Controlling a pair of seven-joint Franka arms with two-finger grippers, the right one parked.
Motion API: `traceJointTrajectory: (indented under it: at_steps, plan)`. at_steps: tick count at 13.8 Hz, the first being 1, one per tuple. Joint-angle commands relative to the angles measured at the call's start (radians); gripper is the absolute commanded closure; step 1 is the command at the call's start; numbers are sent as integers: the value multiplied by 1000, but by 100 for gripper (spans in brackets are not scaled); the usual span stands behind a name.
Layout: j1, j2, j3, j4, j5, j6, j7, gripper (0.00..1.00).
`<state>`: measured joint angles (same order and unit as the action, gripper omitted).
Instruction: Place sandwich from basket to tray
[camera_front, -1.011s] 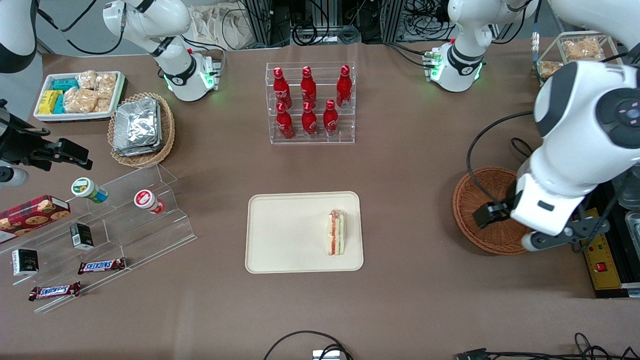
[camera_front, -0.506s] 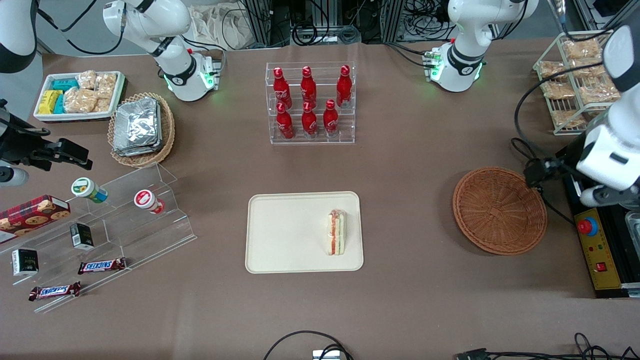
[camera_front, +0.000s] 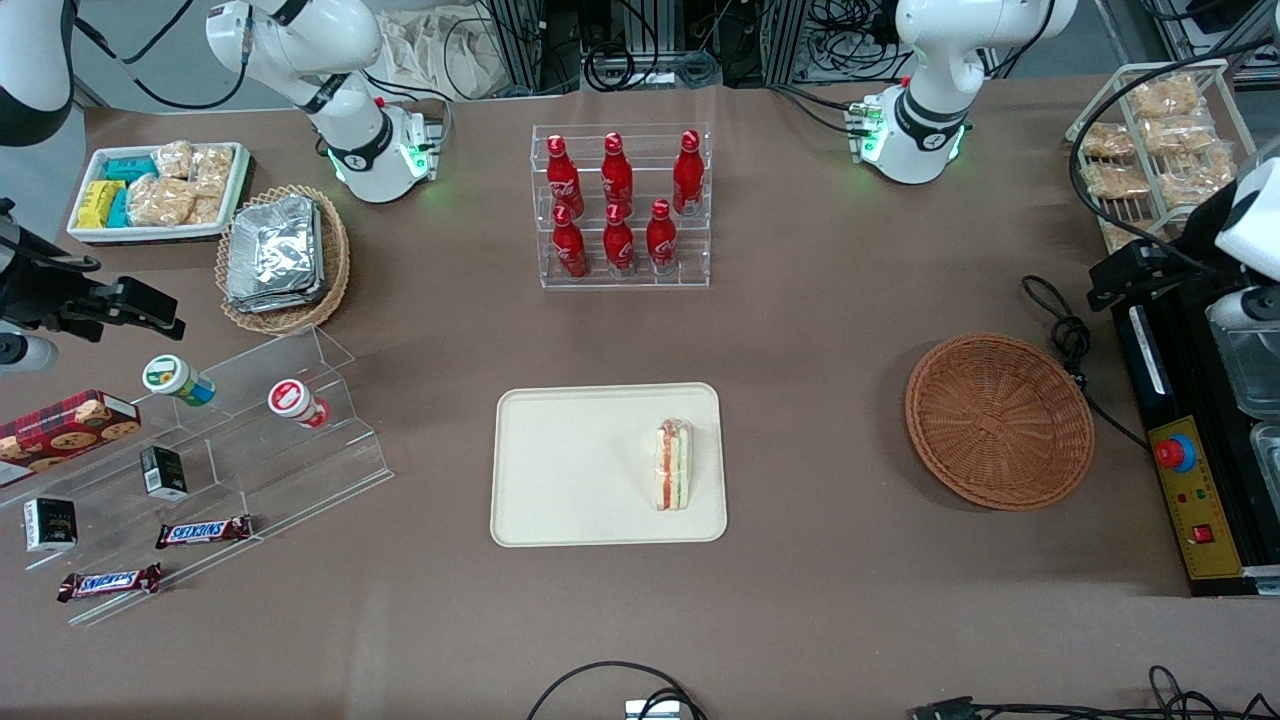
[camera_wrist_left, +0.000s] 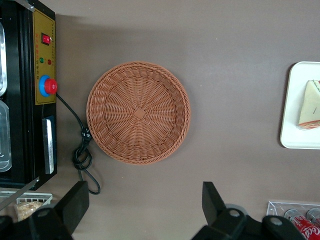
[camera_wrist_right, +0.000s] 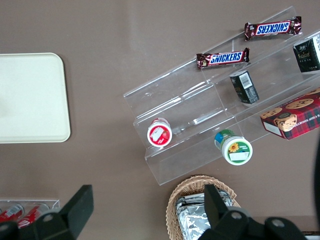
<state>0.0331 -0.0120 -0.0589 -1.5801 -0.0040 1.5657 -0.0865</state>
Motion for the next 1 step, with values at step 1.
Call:
traceJointTrajectory:
  at_steps: [1]
  plan:
    - [-4,-32,4,-31,-27,2,11,0]
